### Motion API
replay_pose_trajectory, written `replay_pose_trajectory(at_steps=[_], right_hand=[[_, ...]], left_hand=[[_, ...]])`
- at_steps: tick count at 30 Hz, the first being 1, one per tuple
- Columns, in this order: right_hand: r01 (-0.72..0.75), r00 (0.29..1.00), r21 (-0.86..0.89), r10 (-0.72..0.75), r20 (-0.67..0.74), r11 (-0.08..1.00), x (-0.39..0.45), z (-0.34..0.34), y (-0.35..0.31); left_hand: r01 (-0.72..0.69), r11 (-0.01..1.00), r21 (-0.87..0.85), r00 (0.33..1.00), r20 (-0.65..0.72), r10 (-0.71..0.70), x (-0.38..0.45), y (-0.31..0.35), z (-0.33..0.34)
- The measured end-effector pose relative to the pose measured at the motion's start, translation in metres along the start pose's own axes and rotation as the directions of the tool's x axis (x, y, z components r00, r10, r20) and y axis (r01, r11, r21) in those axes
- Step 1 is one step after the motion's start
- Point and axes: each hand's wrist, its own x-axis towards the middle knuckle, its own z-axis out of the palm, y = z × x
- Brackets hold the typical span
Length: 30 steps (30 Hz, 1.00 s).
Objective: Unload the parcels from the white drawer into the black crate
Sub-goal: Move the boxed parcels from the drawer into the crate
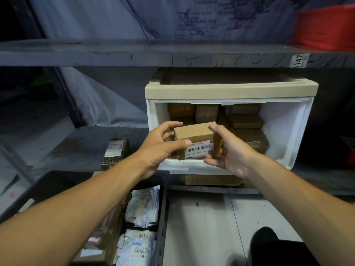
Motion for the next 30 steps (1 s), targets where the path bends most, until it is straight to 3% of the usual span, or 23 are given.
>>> replay_pose_trajectory(at_steps=[4, 11, 16, 23, 30], right_hand=[[-0.022, 1.000, -0.110, 0.022, -0.003, 0.994, -0.002, 0.001, 0.001], [0.109, 0.993, -0.135, -0.115, -0.041, 0.985, 0.001, 0.000, 0.002], [0.093, 0.996, -0.121, -0.092, 0.012, 0.988, -0.008, 0.007, 0.003], [0.062, 0.996, -0.170, -0.049, 0.079, 0.983, -0.016, 0.039, 0.009], [-0.054, 0.995, -0.097, 0.061, 0.076, 0.994, 0.000, 0.102, 0.051]], left_hand=[[-0.007, 1.000, 0.022, 1.000, -0.027, 0.007, 0.002, -0.001, -0.003], [0.094, 0.993, 0.073, 0.991, -0.105, -0.086, 0.000, -0.005, -0.004], [0.182, 0.983, 0.002, 0.961, -0.211, -0.177, -0.013, -0.005, -0.010], [0.167, 0.986, 0.009, 0.936, -0.314, -0.156, -0.041, 0.000, -0.040], [0.275, 0.960, 0.060, 0.860, -0.463, -0.217, -0.072, -0.018, -0.092]])
